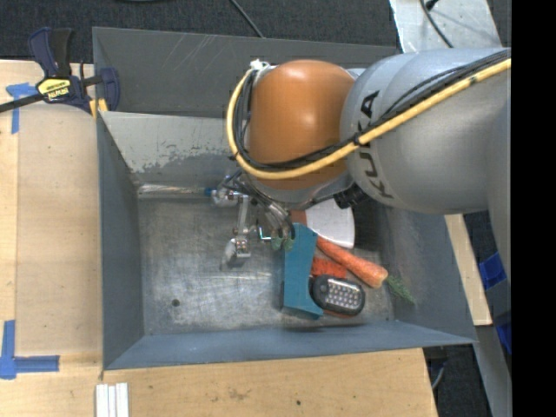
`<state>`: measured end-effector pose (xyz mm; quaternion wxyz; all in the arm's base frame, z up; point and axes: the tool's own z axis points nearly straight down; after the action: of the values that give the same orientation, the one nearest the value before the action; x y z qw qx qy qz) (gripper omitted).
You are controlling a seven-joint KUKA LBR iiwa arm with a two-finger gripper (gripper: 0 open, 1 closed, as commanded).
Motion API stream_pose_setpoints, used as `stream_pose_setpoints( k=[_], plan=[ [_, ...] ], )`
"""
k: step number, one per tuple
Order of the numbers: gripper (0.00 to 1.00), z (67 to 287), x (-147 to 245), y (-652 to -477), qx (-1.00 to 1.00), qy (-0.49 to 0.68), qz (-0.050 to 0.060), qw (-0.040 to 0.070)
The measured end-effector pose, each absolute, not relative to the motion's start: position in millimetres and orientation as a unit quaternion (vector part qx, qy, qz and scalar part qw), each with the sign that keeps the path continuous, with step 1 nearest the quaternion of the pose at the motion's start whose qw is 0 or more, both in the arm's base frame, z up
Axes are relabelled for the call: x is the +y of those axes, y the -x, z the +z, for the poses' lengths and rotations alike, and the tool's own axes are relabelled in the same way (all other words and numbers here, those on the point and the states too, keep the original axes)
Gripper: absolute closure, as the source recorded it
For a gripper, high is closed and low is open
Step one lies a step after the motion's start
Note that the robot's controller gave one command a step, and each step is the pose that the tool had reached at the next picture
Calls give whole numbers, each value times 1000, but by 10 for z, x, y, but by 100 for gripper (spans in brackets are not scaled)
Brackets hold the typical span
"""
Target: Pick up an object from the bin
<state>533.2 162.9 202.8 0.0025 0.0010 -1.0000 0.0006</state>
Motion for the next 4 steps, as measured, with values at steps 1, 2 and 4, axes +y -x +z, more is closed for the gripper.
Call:
stream_pose_setpoints(
  k=[1, 2, 4],
  plan=[
    [0, 2069, 1627, -5350, -1000, 0, -1, -1],
    [0, 1902, 1520, -5236, -999, -46, -1, -4],
    [0, 2058, 1587, -5219, -981, -195, 0, 2]
  ],
)
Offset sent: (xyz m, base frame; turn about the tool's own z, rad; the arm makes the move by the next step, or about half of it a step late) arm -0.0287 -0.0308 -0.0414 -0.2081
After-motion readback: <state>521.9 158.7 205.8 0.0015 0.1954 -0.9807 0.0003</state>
